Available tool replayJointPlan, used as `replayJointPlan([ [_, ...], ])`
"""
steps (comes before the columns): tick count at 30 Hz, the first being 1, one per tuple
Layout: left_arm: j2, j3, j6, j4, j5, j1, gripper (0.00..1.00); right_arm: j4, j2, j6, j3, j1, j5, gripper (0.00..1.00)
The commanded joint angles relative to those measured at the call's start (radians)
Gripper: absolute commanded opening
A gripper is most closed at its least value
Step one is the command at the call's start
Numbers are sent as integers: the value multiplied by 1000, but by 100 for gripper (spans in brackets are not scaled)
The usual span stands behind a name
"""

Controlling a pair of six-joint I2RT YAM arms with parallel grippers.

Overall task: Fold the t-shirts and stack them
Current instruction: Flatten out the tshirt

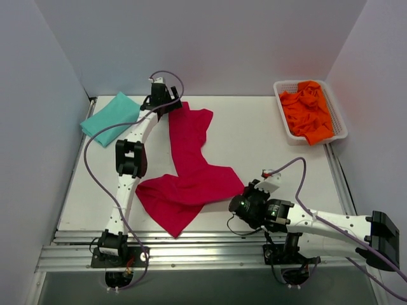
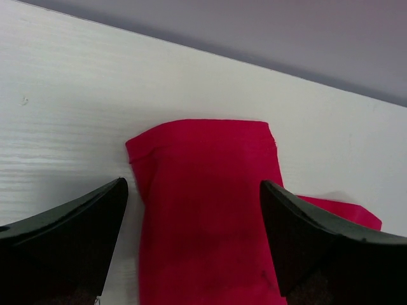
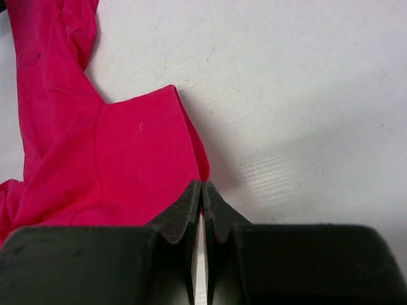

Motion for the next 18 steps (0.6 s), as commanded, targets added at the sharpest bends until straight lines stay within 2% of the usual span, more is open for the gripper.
replayJointPlan([
  [1,41,64,-52,-14,58,2,94,-47,-8,-21,29,2,98,0],
  [5,96,127,-86,-14,148,5,96,-48,3,-21,34,-2,107,0],
  [8,92,118,-80,-11,183,-2,67,-65,2,-13,43,-1,114,0],
  [9,93,117,-79,-14,194,-1,49,-73,0,-10,46,-2,120,0],
  [11,99,118,-80,-29,228,-2,34,-94,-8,-5,58,-2,132,0],
  [12,101,118,-78,-39,243,-2,21,-102,-15,-4,64,-2,144,0],
  [13,102,118,-75,-45,262,1,13,-122,-18,-2,71,-4,150,0],
  [15,99,108,-63,-72,271,-1,3,-148,-26,2,95,-4,173,0],
  [18,40,30,-40,-53,273,2,2,-195,-37,4,140,-4,199,0],
])
